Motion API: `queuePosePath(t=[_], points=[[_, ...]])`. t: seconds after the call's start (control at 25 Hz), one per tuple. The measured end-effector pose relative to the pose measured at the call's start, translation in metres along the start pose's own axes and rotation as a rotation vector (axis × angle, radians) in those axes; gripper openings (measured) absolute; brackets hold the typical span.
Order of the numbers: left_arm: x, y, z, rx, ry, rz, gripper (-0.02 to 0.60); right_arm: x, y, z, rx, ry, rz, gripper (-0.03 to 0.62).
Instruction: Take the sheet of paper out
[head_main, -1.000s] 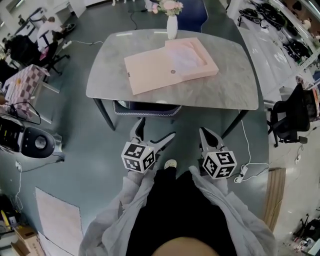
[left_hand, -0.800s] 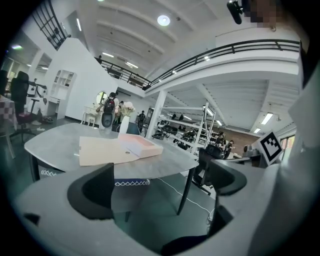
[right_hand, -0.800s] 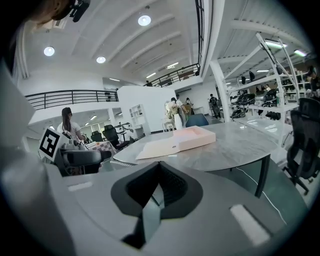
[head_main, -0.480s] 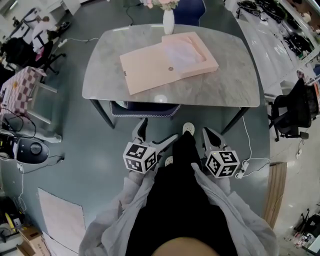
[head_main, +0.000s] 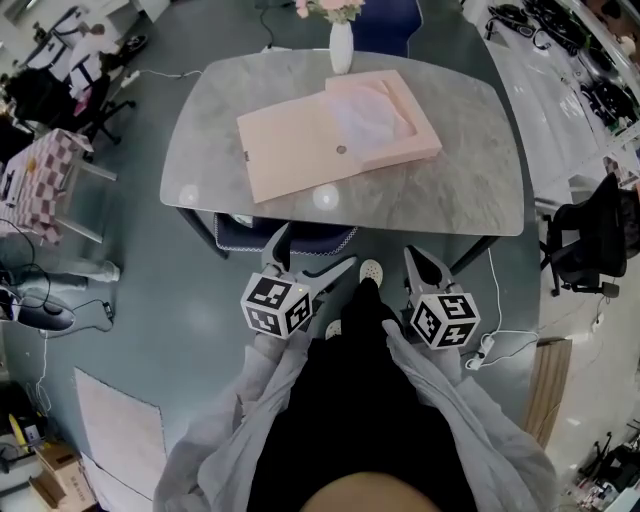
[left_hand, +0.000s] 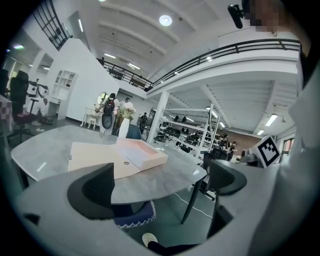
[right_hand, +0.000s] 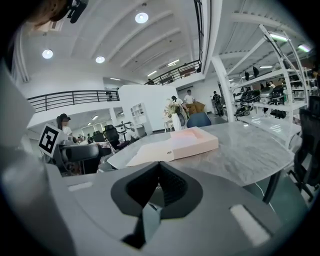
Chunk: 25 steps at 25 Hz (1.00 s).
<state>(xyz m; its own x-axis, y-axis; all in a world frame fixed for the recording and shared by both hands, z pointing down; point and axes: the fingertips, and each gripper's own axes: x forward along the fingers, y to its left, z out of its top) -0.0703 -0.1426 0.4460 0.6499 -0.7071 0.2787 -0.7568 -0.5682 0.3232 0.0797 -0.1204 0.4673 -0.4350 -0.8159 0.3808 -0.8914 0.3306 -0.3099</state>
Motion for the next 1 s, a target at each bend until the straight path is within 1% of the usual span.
queuePosePath(t=[0.2, 0.56, 0.8, 1.0], points=[[0.035, 0.014, 0.022, 0.009, -0.009, 0.022, 0.589, 0.029, -0.026, 0.024, -0.01, -0.001, 0.021, 0.011], [0.104, 0.044, 0.055, 0.0, -0.026, 0.067, 0.589, 0.082, -0.077, 0.063, -0.013, -0.003, 0.057, 0.011], [0.142, 0.062, 0.067, -0.008, -0.012, 0.102, 0.589, 0.114, -0.106, 0.084, -0.011, 0.008, 0.08, 0.011], [0.172, 0.076, 0.067, -0.021, 0.007, 0.13, 0.589, 0.138, -0.133, 0.093, -0.013, 0.031, 0.09, 0.011]])
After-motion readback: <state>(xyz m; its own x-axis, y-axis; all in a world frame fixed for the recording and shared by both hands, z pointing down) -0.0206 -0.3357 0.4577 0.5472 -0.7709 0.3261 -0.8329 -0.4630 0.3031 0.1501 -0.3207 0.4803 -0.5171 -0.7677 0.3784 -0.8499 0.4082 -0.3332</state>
